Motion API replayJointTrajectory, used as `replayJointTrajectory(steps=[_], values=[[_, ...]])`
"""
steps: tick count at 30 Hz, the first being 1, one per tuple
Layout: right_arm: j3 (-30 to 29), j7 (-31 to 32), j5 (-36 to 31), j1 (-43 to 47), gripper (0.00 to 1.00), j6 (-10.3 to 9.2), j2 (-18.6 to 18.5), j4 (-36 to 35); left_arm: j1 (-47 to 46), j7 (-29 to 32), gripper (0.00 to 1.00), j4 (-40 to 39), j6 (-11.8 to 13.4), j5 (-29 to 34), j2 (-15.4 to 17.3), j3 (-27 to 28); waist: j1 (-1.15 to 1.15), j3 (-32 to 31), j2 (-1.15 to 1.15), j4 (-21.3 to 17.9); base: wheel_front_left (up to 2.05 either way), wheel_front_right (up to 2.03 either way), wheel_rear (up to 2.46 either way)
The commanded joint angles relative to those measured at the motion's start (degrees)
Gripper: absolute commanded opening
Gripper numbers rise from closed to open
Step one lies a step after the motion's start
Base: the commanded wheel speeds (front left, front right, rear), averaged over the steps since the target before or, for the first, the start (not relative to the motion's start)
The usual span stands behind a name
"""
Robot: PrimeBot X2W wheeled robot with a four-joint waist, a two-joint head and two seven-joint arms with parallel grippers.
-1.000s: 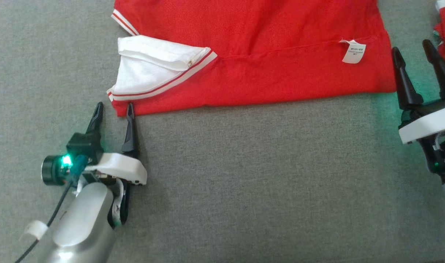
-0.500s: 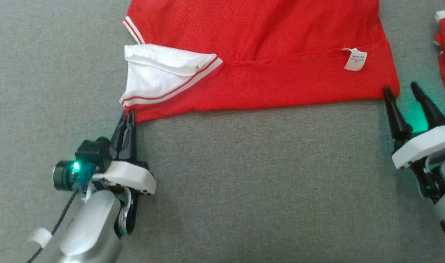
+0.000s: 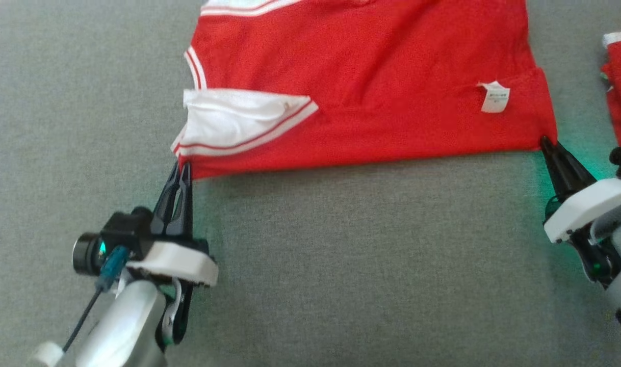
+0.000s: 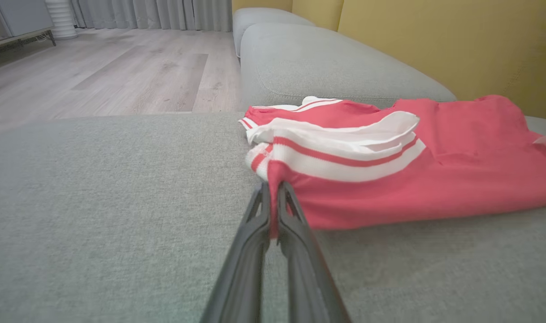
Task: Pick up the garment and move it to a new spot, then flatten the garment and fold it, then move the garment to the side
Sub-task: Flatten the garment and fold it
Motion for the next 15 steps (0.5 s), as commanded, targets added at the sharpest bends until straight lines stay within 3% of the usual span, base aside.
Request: replayJointTrajectory(steps=[1,9,15], values=[[0.71,-0.75,0.56,1.58,0.0,-0.05,-2.1,-0.97,0.28,-0.35,0.0,-1.97,-0.08,-0.37,2.07,1.86,0.0,-0.91,0.0,-0.2,0.0,0.0,0.0],[4.03,-1.49,1.65,7.51,0.0,-0.05,-7.13,-4.28,9.74,1.5,0.0,-10.38,0.36,-2.53,5.43,1.9,0.0,-4.55,0.0,-0.87,0.0,0.0,0.0],[3.24,-2.43,1.06,14.66,0.0,-0.05,-10.03,-8.34,18.34,3.09,0.0,-16.21,2.59,-3.64,6.5,0.89,0.0,-6.22,0.0,-1.99,0.0,0.0,0.0]])
